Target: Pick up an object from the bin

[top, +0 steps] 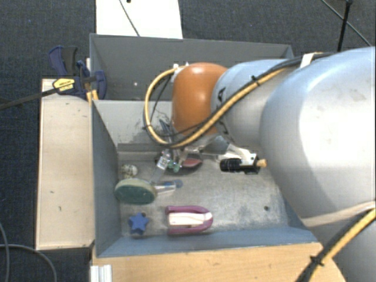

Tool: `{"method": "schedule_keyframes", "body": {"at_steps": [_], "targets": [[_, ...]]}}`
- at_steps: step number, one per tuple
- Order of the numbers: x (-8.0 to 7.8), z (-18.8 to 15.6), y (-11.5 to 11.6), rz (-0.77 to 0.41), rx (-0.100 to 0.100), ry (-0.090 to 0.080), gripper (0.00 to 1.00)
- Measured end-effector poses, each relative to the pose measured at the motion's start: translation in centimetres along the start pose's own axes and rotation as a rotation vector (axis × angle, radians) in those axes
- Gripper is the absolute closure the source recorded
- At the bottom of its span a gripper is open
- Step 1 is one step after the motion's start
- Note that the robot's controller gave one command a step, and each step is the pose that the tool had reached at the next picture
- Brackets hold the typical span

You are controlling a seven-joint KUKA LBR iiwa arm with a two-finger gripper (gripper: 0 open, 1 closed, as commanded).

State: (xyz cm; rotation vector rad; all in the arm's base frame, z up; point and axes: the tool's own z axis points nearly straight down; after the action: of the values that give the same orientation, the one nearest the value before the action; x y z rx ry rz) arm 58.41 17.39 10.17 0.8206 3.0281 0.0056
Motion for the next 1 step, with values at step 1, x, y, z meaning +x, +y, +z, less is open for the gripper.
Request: {"method": "schedule_keyframes", "body": {"at_steps": [1], "targets": [[-1.26, -1.68, -2.70, 0.210, 0.003, 0.000, 0.00]]}}
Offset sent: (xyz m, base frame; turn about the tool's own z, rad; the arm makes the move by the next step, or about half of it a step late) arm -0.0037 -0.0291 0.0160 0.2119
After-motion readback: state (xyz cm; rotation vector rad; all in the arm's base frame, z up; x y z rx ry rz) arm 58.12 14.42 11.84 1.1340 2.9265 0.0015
